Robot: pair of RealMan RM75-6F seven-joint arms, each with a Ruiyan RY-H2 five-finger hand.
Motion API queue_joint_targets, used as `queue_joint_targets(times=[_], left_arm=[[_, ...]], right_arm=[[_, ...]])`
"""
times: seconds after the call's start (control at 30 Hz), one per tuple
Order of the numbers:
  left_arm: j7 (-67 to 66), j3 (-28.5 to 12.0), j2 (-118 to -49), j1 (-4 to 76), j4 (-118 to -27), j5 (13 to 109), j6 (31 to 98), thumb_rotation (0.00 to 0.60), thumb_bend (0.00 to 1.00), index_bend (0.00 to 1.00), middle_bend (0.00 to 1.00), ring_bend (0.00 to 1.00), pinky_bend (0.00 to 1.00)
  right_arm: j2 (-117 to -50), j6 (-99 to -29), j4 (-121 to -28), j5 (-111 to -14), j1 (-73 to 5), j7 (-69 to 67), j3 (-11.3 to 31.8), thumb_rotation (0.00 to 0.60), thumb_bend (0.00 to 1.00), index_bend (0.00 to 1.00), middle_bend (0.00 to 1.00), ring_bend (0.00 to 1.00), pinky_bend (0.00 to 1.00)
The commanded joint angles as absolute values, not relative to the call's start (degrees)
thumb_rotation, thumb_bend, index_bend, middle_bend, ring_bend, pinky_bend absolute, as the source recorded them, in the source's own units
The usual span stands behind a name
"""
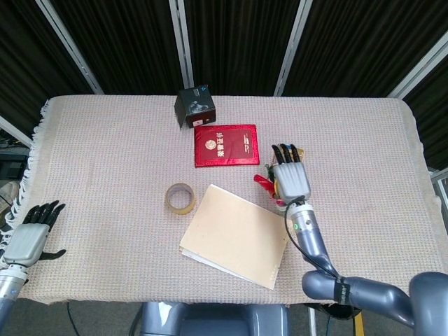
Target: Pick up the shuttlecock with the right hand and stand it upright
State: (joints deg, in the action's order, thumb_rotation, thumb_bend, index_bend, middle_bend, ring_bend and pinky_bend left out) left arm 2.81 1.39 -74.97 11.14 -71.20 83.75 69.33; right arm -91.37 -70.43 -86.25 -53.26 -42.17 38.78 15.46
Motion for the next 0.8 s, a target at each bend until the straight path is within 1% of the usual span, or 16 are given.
queue_joint_targets(times=[0.03,0.13,0.27,0.4,0.5,0.7,0.8], left_arm=[[2.6,1.6,-74.8,11.0,-71.6,84.2,69.8,0.600,0.04,0.00,0.00,0.00,0.00],[2.4,1.9,-74.8,10.9,-72.0,84.8,70.4,0.600,0.04,0.00,0.00,0.00,0.00],[2.2,2.3,-74.6,10.9,-72.7,85.7,71.1,0.600,0.04,0.00,0.00,0.00,0.00],[1.9,2.6,-74.5,10.7,-73.3,86.4,71.9,0.600,0.04,0.00,0.00,0.00,0.00],[2.0,2.7,-74.3,10.5,-73.8,86.8,72.7,0.600,0.04,0.00,0.00,0.00,0.00],[2.2,2.8,-74.0,10.4,-74.1,87.0,72.9,0.600,0.04,0.00,0.00,0.00,0.00],[2.4,2.8,-73.9,10.4,-74.1,87.0,72.9,0.600,0.04,0.00,0.00,0.00,0.00]], right_arm=[[-85.6,-74.7,-93.0,-55.9,-37.6,38.0,13.5,0.600,0.14,0.63,0.05,0.00,0.00],[-82.9,-77.0,-96.6,-57.4,-35.4,37.5,12.3,0.600,0.14,0.58,0.04,0.00,0.00],[-79.7,-80.2,-100.9,-60.4,-32.4,35.9,10.8,0.600,0.14,0.58,0.04,0.00,0.00],[-78.1,-81.4,-102.4,-62.0,-30.6,33.6,10.1,0.600,0.14,0.56,0.03,0.00,0.00],[-77.4,-81.6,-102.6,-62.6,-29.3,31.1,9.8,0.600,0.14,0.53,0.02,0.00,0.00],[-75.5,-83.1,-104.4,-64.3,-27.1,29.8,8.8,0.600,0.13,0.44,0.00,0.00,0.00],[-74.4,-85.1,-105.8,-65.9,-25.6,29.4,8.4,0.600,0.13,0.36,0.00,0.00,0.00]])
